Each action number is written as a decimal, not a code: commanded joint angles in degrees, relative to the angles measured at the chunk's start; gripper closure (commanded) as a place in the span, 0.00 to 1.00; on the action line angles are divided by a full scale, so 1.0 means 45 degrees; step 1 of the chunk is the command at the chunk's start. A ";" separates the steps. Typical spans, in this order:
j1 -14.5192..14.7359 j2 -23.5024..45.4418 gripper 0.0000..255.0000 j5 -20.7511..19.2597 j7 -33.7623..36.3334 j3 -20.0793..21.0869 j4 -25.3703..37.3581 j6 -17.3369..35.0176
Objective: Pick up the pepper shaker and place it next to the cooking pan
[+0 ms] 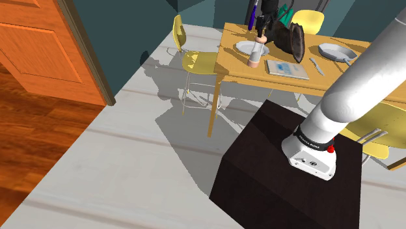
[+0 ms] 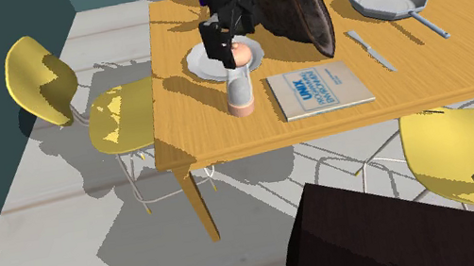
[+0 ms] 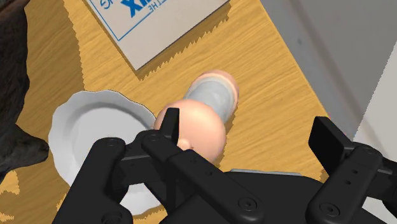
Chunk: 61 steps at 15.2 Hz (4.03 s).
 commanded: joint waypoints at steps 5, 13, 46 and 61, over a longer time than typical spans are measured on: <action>-0.0474 0.1772 0.00 0.0691 -0.0977 -0.0513 0.1105 0.0796; -0.0594 0.2124 0.00 0.0770 -0.1043 -0.0587 0.0538 0.1715; -0.0474 0.1308 1.00 0.0645 -0.1362 -0.0529 0.2737 -0.1227; -0.0452 0.1360 1.00 0.0768 -0.1833 -0.0510 0.5347 -0.3748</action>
